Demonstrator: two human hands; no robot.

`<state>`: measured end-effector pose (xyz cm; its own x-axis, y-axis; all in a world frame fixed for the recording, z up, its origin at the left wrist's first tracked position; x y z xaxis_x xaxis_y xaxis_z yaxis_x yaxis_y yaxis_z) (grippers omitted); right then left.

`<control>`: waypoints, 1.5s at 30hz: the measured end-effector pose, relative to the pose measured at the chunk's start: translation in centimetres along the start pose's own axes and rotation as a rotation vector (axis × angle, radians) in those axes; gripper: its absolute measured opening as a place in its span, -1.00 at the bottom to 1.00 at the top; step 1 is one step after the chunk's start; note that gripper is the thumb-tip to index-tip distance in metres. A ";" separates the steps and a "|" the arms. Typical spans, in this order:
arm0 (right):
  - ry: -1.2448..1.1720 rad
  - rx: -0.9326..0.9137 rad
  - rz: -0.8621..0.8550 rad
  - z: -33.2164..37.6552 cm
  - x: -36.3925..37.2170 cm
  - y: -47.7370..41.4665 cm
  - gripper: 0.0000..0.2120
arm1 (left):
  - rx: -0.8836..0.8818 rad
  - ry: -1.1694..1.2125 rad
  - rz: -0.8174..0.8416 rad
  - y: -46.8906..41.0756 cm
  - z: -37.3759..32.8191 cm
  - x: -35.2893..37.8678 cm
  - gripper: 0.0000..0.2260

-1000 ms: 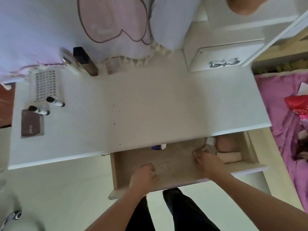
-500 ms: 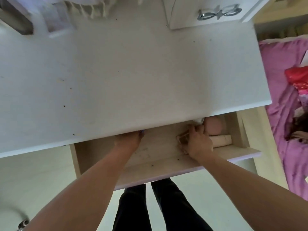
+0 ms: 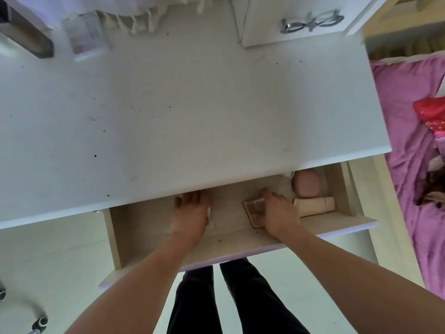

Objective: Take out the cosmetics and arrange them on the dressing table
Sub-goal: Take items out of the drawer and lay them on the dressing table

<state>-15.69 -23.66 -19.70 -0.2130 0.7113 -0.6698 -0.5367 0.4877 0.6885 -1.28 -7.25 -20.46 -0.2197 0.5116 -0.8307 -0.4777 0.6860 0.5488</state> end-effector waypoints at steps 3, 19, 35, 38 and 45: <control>-0.071 -0.079 0.034 1.0 -0.2 0.2 -0.61 | 0.002 0.110 0.087 1.0 0.3 1.4 -0.65; -0.216 -0.383 0.075 14.4 -6.6 7.1 -0.71 | -0.540 1.266 -0.107 14.7 13.8 -5.5 -0.93; -0.474 -0.291 0.073 34.9 -4.0 6.6 -0.77 | -0.990 1.689 -0.261 19.5 36.7 -4.0 -0.85; -0.554 -0.210 0.084 38.0 -2.2 6.0 -0.77 | -0.979 1.684 -0.237 19.0 39.7 -3.0 -0.84; -0.670 -0.109 0.068 43.8 -0.2 3.8 -0.77 | -0.942 1.331 -0.215 17.8 43.9 -1.4 -0.84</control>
<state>18.05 0.25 -4.75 0.2833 0.9155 -0.2856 -0.6268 0.4022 0.6673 27.87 26.99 -5.40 -0.3793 -0.6646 -0.6438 -0.8024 -0.1102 0.5865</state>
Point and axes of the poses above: each hand's wrist, its own y-axis away from the middle knuckle, its own x-axis out of the palm, z = x × y, the point moved 3 cm from there along -y, towards the middle knuckle, and after that the axes turned 9 degrees about -y, right-handed, at the moved point
